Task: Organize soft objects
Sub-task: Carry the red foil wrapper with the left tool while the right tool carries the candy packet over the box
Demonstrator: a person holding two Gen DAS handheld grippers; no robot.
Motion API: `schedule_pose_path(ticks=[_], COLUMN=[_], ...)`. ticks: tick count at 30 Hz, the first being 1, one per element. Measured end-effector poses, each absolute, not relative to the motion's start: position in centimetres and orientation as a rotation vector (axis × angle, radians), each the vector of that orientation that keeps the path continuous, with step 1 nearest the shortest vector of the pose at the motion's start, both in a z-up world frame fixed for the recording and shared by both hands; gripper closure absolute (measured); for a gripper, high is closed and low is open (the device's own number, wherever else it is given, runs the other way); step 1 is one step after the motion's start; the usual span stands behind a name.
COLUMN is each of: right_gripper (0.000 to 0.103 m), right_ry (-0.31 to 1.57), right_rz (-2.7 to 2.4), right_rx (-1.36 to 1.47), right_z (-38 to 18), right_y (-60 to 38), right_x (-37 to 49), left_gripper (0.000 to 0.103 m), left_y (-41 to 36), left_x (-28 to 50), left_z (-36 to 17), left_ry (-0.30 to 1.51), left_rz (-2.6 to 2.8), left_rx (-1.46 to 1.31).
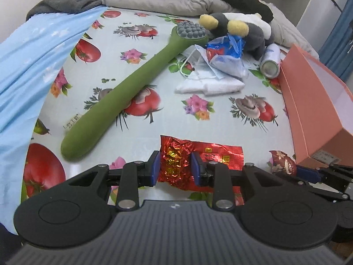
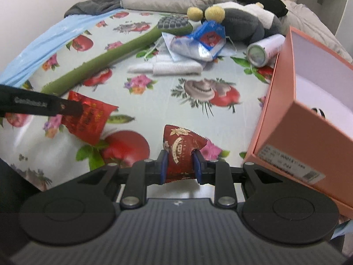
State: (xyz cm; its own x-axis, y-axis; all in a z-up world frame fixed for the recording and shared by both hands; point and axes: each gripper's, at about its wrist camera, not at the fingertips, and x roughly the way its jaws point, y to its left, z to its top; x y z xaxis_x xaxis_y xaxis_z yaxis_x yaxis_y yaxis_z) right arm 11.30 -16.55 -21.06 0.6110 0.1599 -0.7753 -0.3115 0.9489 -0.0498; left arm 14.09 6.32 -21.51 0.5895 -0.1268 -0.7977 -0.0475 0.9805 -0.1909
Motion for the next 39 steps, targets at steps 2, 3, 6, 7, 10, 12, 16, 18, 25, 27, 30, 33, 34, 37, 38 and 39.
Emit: schedule_pose_path(ticks=[2,3,6,7,10,12,16,18,25,27,30,33,34,37,38,39], right_gripper=[0.074,0.074,0.074,0.073,0.051,0.045,0.045,0.046,0.071,0.073,0.073,0.073,0.073,0.073,0.073,0.073], right_ry=[0.874,0.876,0.887,0.887,0.883,0.873,0.863,0.863,0.881,0.873,0.867,0.87,0.873,0.88,0.879,0.878], right_rz=[0.236,0.224,0.212,0.21,0.206,0.208,0.211,0.215,0.214,0.208,0.203,0.201,0.2,0.2,0.2,0.201], right_rx=[-0.172,-0.171,-0.138,-0.13,-0.108,-0.086,-0.076,-0.083,-0.094,-0.095,-0.089,-0.085,-0.084,-0.078,-0.079,-0.08], right_z=[-21.5,-21.6,-21.6,-21.5,-21.1,-20.9,-21.1,-21.5,-22.3,-22.1,-21.9,-22.0,-22.1,-22.4,-22.5,-22.5], right_y=[-17.0,-17.1,-17.7,-17.8,-18.2,-18.6,-18.5,-18.3,-18.0,-18.2,-18.5,-18.6,-18.7,-18.8,-18.8,-18.8], right_x=[11.2,11.2,11.0,11.0,10.7,10.5,10.8,11.1,11.4,11.3,11.1,11.2,11.2,11.3,11.3,11.3], left_gripper=[0.067,0.066,0.06,0.056,0.045,0.044,0.044,0.044,0.045,0.045,0.045,0.045,0.045,0.049,0.049,0.049], left_y=[6.2,6.1,5.8,5.7,5.7,5.9,6.2,6.2,5.3,5.0,4.6,4.6,4.6,4.7,4.6,4.5], left_x=[14.0,14.0,14.0,13.9,13.5,13.0,12.1,11.8,11.8,11.9,12.3,12.7,12.9,13.4,13.6,13.7], left_z=[-21.8,-22.0,-22.2,-22.2,-21.9,-21.5,-20.7,-20.5,-20.8,-21.1,-21.7,-22.4,-22.7,-23.7,-23.9,-24.0], left_ry=[0.948,0.95,0.957,0.957,0.951,0.936,0.901,0.89,0.886,0.881,0.888,0.9,0.908,0.936,0.938,0.94], left_rz=[-0.058,-0.066,-0.08,-0.082,-0.093,-0.098,-0.124,-0.137,-0.179,-0.182,-0.17,-0.154,-0.148,-0.127,-0.12,-0.115], left_rx=[-0.213,-0.215,-0.212,-0.21,-0.213,-0.209,-0.216,-0.211,-0.183,-0.168,-0.142,-0.138,-0.14,-0.152,-0.147,-0.14])
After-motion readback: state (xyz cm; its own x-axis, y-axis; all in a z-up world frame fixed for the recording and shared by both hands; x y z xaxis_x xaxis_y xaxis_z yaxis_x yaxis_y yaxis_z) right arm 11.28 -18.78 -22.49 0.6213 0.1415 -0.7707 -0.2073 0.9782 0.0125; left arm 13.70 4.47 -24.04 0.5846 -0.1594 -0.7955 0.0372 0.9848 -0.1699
